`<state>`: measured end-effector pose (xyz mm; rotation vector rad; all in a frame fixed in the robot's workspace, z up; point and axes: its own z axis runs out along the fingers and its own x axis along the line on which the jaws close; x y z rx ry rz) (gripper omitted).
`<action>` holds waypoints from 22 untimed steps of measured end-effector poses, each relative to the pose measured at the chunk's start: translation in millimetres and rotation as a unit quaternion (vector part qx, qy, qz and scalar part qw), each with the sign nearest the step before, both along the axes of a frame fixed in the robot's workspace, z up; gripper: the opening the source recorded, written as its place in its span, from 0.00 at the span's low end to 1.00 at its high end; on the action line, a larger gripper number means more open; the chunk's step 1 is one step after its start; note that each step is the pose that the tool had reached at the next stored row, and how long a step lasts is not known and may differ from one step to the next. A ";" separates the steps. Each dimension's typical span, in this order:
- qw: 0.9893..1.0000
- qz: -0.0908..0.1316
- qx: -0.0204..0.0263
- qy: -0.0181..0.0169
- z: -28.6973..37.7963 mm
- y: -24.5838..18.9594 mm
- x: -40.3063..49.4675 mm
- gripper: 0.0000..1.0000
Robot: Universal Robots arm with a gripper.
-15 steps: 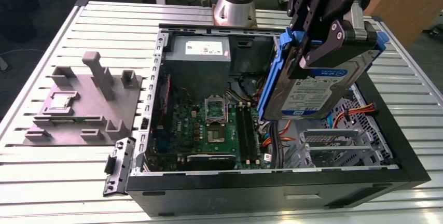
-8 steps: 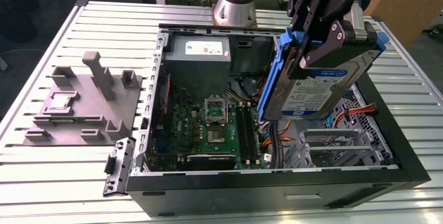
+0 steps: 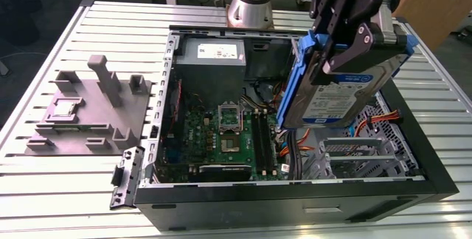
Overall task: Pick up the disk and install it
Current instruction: 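Insert the disk into the insertion slot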
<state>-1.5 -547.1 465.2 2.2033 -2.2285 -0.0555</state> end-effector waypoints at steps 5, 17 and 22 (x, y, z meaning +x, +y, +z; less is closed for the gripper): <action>1.000 0.000 0.000 0.000 -3.6 0.0 12.6 0.37; 1.000 -0.001 0.000 0.000 -12.1 -3.6 37.5 0.37; 1.000 -0.001 0.000 0.000 -14.4 -3.8 48.3 0.37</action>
